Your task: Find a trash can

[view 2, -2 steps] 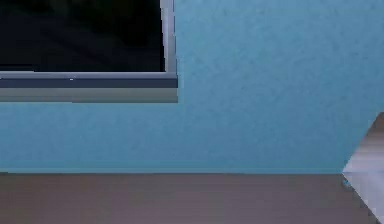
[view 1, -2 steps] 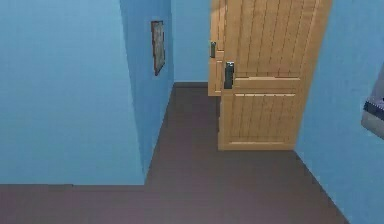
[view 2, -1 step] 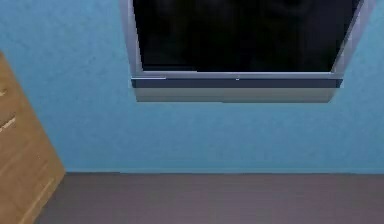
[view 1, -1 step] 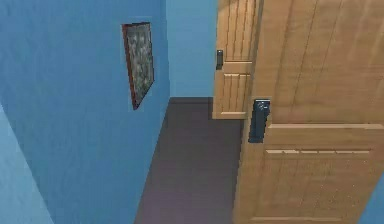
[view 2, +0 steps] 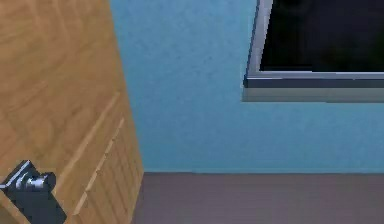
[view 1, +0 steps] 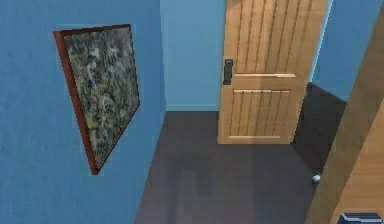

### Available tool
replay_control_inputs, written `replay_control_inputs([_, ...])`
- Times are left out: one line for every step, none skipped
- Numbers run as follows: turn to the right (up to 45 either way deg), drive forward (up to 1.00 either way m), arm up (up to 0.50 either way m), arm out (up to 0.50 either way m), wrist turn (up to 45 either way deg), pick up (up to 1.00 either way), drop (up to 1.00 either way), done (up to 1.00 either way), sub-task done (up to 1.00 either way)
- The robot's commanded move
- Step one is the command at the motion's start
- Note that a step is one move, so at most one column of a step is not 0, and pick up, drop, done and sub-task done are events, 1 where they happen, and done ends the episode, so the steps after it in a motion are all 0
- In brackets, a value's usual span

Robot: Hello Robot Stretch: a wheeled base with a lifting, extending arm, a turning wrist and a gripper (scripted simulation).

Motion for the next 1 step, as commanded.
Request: replay_control_inputs([0.0,0.45,0.0,0.0,0.0,0.0,0.0,0.0,0.0])
